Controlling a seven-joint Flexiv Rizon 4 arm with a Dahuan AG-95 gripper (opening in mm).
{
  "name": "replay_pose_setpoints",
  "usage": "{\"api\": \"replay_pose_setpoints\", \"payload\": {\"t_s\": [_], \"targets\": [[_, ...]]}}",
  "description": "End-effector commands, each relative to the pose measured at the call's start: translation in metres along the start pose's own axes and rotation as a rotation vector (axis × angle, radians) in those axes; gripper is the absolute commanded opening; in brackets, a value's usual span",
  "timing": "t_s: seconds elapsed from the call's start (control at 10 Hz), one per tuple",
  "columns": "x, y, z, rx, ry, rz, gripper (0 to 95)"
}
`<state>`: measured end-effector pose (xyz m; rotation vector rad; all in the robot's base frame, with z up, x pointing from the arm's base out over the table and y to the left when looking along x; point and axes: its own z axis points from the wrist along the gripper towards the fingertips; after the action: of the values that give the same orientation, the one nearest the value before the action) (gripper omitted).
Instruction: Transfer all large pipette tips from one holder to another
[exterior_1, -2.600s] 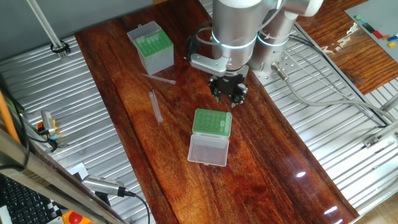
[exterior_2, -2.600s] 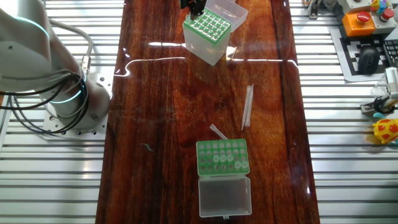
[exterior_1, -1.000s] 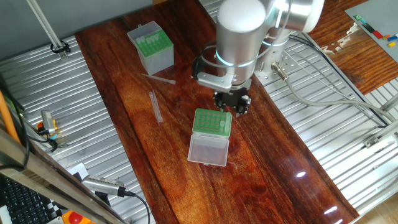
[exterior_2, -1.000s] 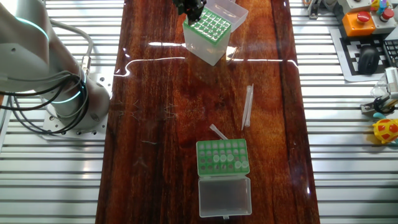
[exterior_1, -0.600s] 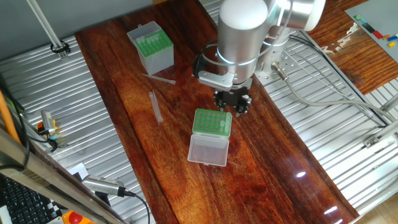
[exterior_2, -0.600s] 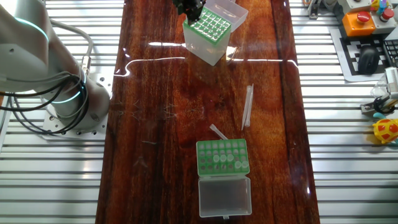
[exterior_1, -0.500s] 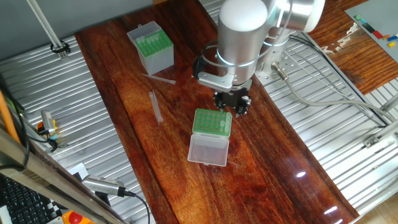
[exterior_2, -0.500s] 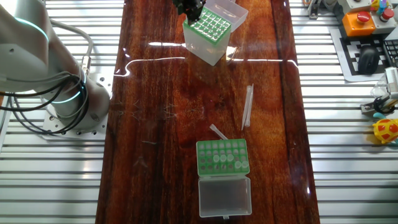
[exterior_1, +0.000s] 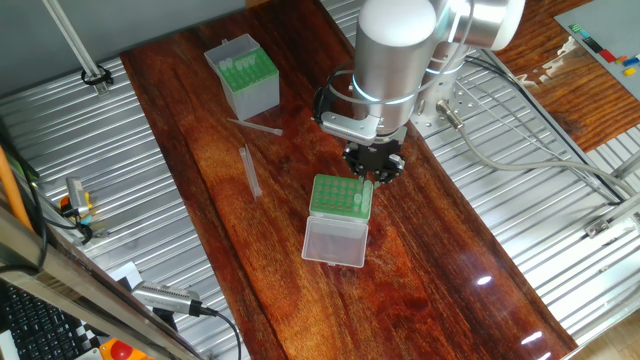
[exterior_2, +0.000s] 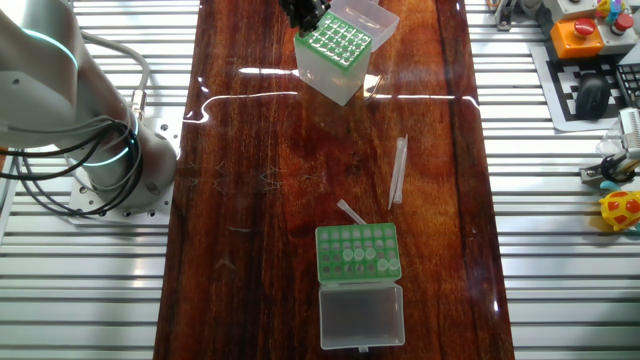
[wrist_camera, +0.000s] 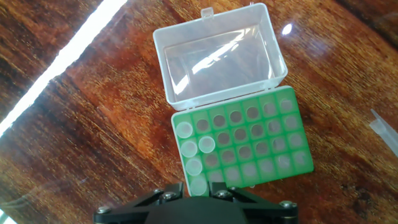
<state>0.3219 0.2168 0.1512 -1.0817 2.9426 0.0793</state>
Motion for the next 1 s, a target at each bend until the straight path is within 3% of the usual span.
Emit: {"api": "replay_pose_setpoints", "payload": {"t_s": [0.1, 0.3, 0.4, 0.6, 1.0], "targets": [[-0.001, 0.000, 0.001, 0.001, 0.000, 0.001, 19.0], [-0.002, -0.001, 0.001, 0.003, -0.001, 0.003, 19.0], [-0.004, -0.002, 0.000, 0.003, -0.006, 0.003, 0.0], [-0.008, -0.004, -0.005, -0.005, -0.007, 0.008, 0.0], [-0.013, -0.005, -0.052, -0.021, -0.013, 0.005, 0.0]]}}
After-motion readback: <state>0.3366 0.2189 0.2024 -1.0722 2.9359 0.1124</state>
